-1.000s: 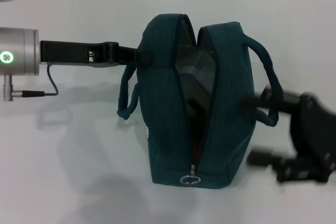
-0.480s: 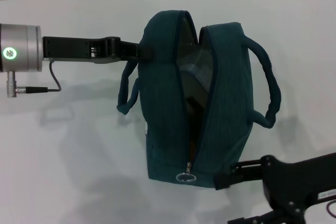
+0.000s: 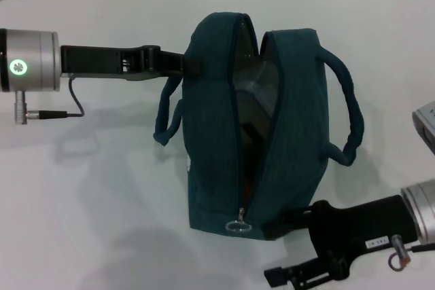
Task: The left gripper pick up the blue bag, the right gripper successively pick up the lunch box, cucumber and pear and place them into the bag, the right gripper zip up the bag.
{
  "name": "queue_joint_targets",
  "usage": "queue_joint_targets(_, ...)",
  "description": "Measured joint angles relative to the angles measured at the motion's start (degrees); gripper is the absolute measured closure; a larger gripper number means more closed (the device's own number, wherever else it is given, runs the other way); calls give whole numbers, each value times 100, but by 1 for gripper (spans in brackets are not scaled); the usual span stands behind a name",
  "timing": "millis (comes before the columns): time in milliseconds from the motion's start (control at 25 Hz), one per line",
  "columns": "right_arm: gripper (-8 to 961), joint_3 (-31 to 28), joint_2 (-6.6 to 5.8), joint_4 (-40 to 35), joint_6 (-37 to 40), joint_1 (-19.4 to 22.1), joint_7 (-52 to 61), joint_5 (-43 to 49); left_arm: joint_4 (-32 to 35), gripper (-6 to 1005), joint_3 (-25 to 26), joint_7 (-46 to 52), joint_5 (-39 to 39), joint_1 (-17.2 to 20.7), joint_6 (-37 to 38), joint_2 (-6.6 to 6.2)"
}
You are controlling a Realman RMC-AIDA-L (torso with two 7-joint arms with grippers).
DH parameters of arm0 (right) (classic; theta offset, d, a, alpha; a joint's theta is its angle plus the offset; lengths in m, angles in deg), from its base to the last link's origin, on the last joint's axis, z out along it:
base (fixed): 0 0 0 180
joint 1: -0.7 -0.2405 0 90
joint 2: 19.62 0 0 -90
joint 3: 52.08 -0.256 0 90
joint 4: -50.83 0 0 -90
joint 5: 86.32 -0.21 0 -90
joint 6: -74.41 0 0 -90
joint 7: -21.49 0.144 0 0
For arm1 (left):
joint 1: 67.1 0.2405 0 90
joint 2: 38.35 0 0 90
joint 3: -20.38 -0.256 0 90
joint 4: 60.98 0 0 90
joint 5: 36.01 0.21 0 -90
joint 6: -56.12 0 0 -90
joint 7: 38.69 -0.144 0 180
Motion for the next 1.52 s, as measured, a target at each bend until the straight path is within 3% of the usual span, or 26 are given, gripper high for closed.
queue_joint_targets(200,141,138,1,1,-315,-1,-30,-211,-26,939,0,-14,-3,-6,-26,-1)
queue_joint_targets(320,141,601,0,-33,-512,-47,-46,-562,-32,939,-1,-16,-3,-6,-86,4)
queue_joint_targets(800,142,1550,-2,-59,-645,-325,-22,-1253,-43,939,-1,-26,-3,-12,-161,5)
queue_joint_targets(1520,142,1608,-17,-72,-1079,-268,-156,-1611,-52,939,7,-6,-2,22,-207,14)
